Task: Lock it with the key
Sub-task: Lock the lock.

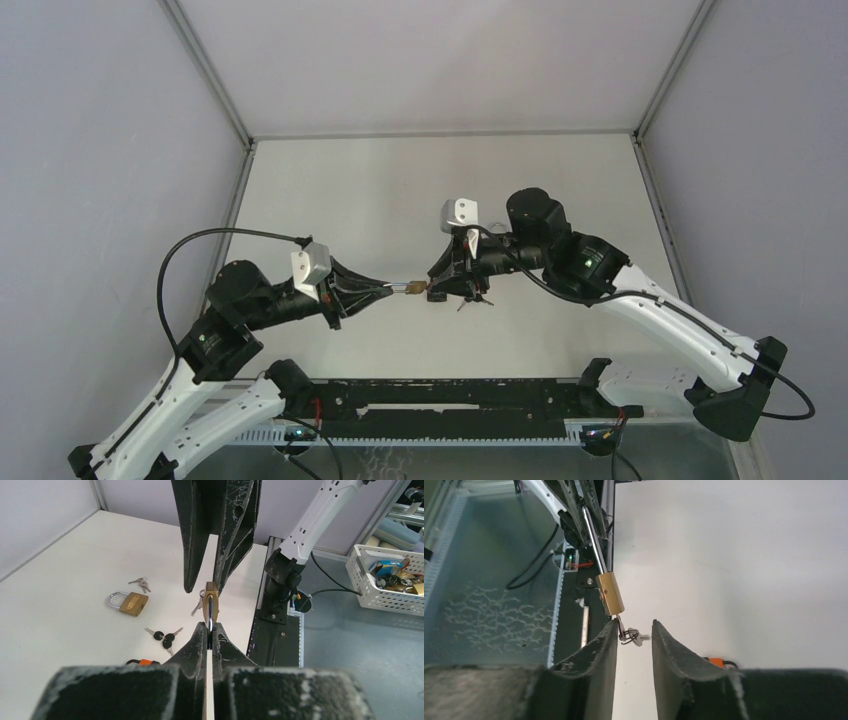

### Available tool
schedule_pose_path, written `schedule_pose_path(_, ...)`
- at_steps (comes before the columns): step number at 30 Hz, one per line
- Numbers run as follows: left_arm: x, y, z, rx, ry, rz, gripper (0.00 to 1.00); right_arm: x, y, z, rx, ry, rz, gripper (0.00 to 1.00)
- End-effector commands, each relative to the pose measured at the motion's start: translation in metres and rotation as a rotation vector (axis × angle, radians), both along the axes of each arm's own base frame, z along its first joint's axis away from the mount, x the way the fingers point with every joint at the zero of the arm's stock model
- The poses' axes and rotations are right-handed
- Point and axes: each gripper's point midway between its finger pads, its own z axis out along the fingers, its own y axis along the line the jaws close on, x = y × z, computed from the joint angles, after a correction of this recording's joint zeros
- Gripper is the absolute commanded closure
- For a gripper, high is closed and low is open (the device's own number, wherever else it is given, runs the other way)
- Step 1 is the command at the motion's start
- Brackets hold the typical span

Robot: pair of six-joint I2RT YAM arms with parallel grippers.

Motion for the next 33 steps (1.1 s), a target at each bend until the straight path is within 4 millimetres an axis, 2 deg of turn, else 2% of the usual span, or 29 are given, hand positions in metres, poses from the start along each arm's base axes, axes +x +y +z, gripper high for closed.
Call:
schedule_pose_path(1, -0.002, -0.002, 0.016, -0.042, -0.036, -0.017, 1.00, -0.003, 0.005, 0.022, 0.055, -0.052, 0.037, 0.69)
schedule_pose_path(4, -0.002, -0.002, 0.016, -0.042, -0.037, -0.018, 1.00, -0.004, 0.006, 0.020, 0.049, -0.050, 0.042, 0.79)
schedule_pose_path(6, -0.001, -0.002, 0.015, -0.040, -0.033, -0.018, 1.00, -0.006, 0.007, 0.020, 0.052, -0.048, 0.055, 0.97)
schedule_pose_path(7, -0.001, -0.002, 0.015, -0.041, -0.032, -0.017, 1.00, -0.007, 0.008, 0.019, 0.052, -0.045, 0.062, 1.00)
schedule_pose_path(11, 0.001, 0.003, 0.014, -0.023, -0.052, 0.010, 1.00, -0.006, 0.002, 0.007, 0.000, -0.047, 0.050, 1.00)
schedule_pose_path(16, 0.012, 0.023, 0.007, 0.056, -0.103, 0.081, 1.00, 0.027, -0.027, -0.027, -0.085, -0.014, -0.095, 1.00)
schedule_pose_path(22, 0.021, 0.042, 0.002, 0.099, -0.171, 0.163, 1.00, 0.062, -0.063, -0.034, -0.025, 0.025, -0.276, 1.00)
schedule_pose_path(24, 0.021, 0.044, -0.001, 0.098, -0.163, 0.178, 1.00, 0.077, -0.074, -0.040, -0.005, 0.106, -0.400, 1.00)
schedule_pose_path(26, 0.020, 0.045, -0.006, 0.083, -0.121, 0.191, 1.00, 0.100, -0.095, -0.055, -0.008, 0.251, -0.623, 1.00)
schedule_pose_path(27, 0.019, 0.045, -0.010, 0.075, -0.095, 0.191, 1.00, 0.106, -0.108, -0.070, -0.022, 0.363, -0.728, 1.00)
schedule_pose_path(29, 0.016, 0.044, -0.018, 0.049, -0.069, 0.188, 1.00, 0.105, -0.132, -0.104, -0.012, 0.599, -0.873, 1.00)
schedule_pose_path(30, 0.016, 0.044, -0.019, 0.036, -0.077, 0.189, 1.00, 0.097, -0.137, -0.118, -0.002, 0.684, -0.911, 1.00)
schedule_pose_path(33, 0.016, 0.043, -0.015, -0.023, -0.062, 0.199, 1.00, 0.080, -0.154, -0.160, 0.011, 0.824, -1.056, 1.00)
